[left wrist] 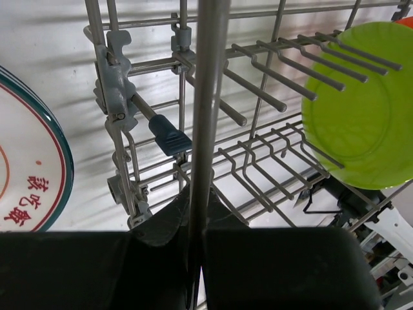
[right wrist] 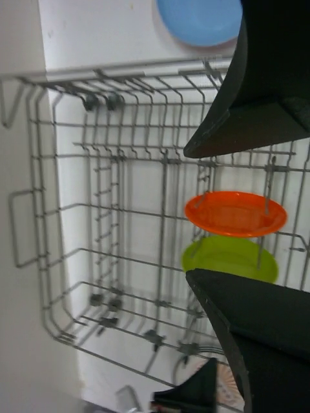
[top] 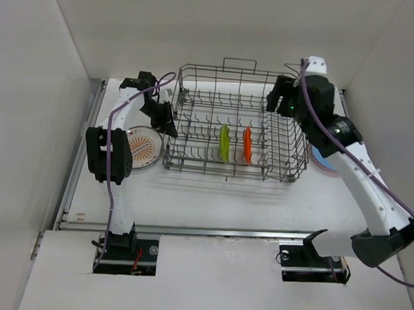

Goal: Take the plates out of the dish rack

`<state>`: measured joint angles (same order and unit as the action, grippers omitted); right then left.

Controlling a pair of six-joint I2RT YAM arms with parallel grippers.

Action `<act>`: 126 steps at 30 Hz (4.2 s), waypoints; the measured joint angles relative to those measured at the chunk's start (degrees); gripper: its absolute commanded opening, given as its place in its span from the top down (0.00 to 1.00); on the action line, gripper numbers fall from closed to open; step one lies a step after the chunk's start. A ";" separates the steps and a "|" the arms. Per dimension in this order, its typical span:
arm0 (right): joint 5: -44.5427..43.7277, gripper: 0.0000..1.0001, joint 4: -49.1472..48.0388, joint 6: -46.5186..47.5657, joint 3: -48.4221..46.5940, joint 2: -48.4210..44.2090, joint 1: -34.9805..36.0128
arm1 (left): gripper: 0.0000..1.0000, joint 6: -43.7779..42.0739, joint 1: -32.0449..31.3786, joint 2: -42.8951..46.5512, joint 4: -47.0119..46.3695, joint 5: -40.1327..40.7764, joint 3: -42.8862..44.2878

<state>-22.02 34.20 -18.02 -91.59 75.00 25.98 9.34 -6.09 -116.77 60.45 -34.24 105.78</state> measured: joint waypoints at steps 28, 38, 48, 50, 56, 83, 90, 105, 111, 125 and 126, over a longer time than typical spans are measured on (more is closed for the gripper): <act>14.34 1.00 7.82 -7.28 1.51 21.38 5.16 | 1.00 8.17 0.46 7.45 -15.23 -3.54 -14.69; 7.48 1.00 7.34 -3.30 -9.29 14.32 10.80 | 1.00 7.65 0.52 0.92 -10.29 -2.54 -4.17; -1.81 1.00 12.26 -1.73 -3.63 6.82 30.03 | 1.00 7.04 0.57 -3.41 -8.37 -1.11 2.27; -1.84 1.00 15.47 -2.45 -0.85 7.54 36.11 | 1.00 7.04 0.57 -3.41 -8.37 -0.98 2.36; -2.23 1.00 21.88 -6.84 5.22 14.45 50.71 | 1.00 7.10 0.57 -4.22 -8.07 -0.85 3.65; -7.65 0.28 13.62 -9.14 -4.33 16.26 47.60 | 1.00 6.12 0.39 -4.24 -7.28 0.87 3.76; -5.11 0.37 11.85 -10.88 -10.27 21.55 28.20 | 1.00 6.05 0.39 -4.24 -7.21 0.87 3.76; 1.11 1.00 12.02 -10.75 -9.99 35.71 19.61 | 1.00 5.55 0.37 -4.24 -7.48 2.10 3.76; -0.48 1.00 12.13 -7.65 -12.33 35.58 19.91 | 1.00 5.33 0.46 -4.24 -7.45 2.27 3.76; -4.42 1.00 9.62 3.15 -12.41 12.90 34.01 | 1.00 5.33 0.44 -4.24 -7.45 2.40 3.76; -4.13 1.00 10.64 3.45 -11.28 11.80 36.13 | 1.00 5.33 0.44 -4.24 -7.45 2.45 3.76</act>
<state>-26.15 44.84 -14.57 -102.87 86.80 62.11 14.68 -5.65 -121.01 52.99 -31.79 109.54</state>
